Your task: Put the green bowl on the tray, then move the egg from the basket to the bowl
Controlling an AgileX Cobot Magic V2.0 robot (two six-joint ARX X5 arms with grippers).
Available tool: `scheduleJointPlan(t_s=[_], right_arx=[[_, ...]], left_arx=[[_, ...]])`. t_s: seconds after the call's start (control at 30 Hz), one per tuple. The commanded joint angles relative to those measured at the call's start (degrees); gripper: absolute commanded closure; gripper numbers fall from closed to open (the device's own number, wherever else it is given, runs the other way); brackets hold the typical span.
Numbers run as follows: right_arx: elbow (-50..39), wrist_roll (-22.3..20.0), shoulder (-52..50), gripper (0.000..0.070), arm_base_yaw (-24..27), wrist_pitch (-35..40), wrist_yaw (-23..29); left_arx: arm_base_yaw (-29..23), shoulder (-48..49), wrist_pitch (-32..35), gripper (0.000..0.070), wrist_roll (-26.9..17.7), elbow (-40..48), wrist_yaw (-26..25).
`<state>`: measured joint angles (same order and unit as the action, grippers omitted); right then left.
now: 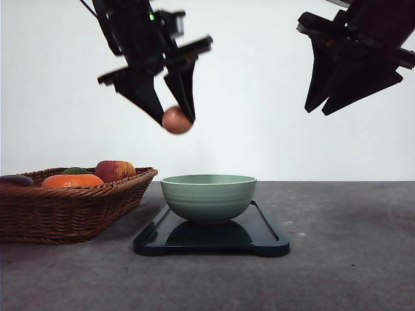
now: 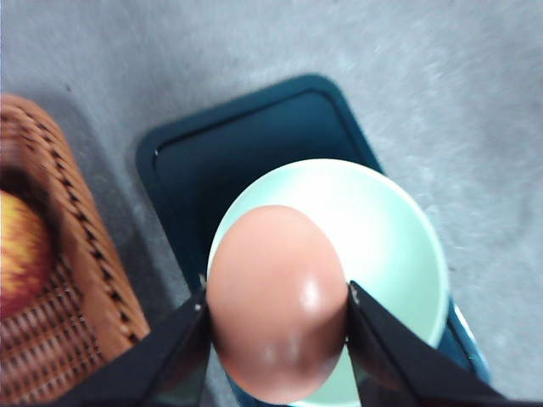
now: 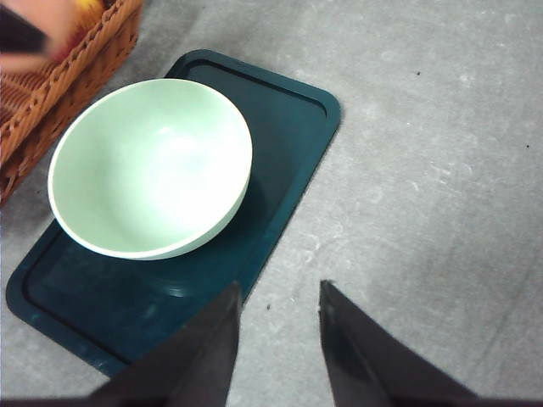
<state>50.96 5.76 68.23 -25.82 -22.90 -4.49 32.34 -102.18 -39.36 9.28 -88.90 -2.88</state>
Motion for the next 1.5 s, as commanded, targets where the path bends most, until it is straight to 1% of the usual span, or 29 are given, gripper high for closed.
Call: scheduleJointPlan(t_s=[0.0,0.27,0.9,1.2,1.47], right_arx=[[0.3,-0.6,0.5,0.0517,-0.3,0.4,0.0],[0.3,-0.6,0.5,0.0518,-0.3,0.3,0.0],[0.3,-0.6,0.5,0.0517,-0.3,0.1,0.1],[0.3,-0.6,0.5,0.0517,-0.3,0.1,0.1],[0.3,-0.6,0.5,0.0517,-0.3,0.1,0.1]], left_arx=[[0.6,-1.8,1.3,0.0465,0.7,-1.7,0.1],[1.7,-6.4,2.0,0.0466,0.7,-3.5,0.1],[3.7,-14.3,3.2,0.0471,0.6,-3.5,0.1],[4.7,-15.2,5.7,0.0471,0.2,-3.5,0.1],[4.7,-17.0,6.0,0.0470,0.3,-3.5,0.1]])
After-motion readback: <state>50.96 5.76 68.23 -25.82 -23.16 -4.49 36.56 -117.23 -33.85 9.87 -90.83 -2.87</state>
